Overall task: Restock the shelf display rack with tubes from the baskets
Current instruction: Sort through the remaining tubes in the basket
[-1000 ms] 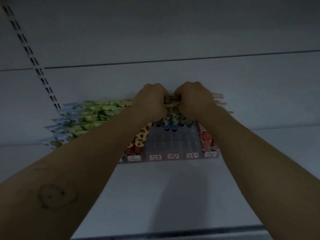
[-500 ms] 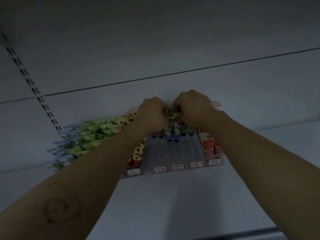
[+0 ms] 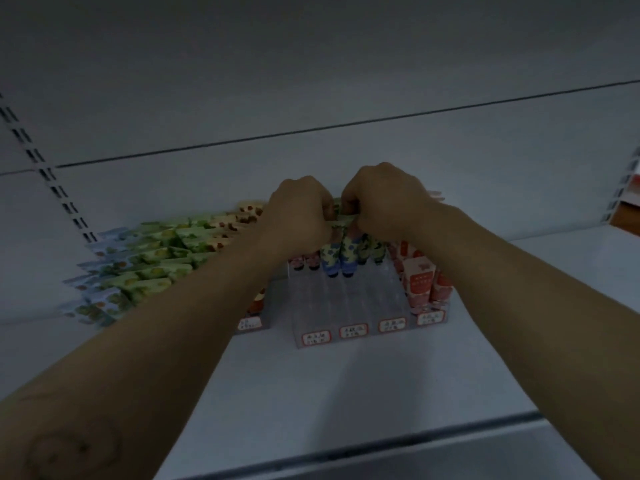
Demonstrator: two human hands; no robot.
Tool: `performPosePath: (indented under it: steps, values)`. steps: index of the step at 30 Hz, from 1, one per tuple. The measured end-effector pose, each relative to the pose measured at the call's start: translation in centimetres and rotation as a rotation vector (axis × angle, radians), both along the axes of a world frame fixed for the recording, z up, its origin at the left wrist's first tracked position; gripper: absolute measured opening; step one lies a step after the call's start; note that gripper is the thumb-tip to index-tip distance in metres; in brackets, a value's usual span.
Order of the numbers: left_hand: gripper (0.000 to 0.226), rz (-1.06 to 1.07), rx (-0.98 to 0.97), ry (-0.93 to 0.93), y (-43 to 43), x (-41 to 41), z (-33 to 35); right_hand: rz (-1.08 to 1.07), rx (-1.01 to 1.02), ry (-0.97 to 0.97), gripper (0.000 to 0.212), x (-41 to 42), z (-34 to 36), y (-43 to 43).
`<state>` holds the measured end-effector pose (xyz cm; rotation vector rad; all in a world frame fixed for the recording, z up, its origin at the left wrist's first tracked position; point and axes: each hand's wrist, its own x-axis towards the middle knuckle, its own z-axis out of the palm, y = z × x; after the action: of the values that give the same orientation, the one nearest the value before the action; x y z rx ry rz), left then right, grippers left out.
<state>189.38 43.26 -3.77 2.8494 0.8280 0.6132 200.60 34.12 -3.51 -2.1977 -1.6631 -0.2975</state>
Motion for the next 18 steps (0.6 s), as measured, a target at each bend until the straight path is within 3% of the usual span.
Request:
performPosePath:
  steps: [11, 14, 18]
  values:
    - [0.009, 0.068, 0.077, 0.005, -1.2, -0.1, -0.8, -0.021, -0.040, 0.003, 0.012, -0.2, -0.6, 0.0]
    - [0.007, 0.117, 0.024, 0.005, -1.6, -1.4, -0.3, -0.028, -0.102, -0.034, 0.021, -1.0, -0.4, -1.0]
    - [0.025, 0.088, 0.041, 0.039, -3.7, -3.0, 0.6, -0.068, -0.057, -0.158, 0.041, -2.2, 0.4, -4.6]
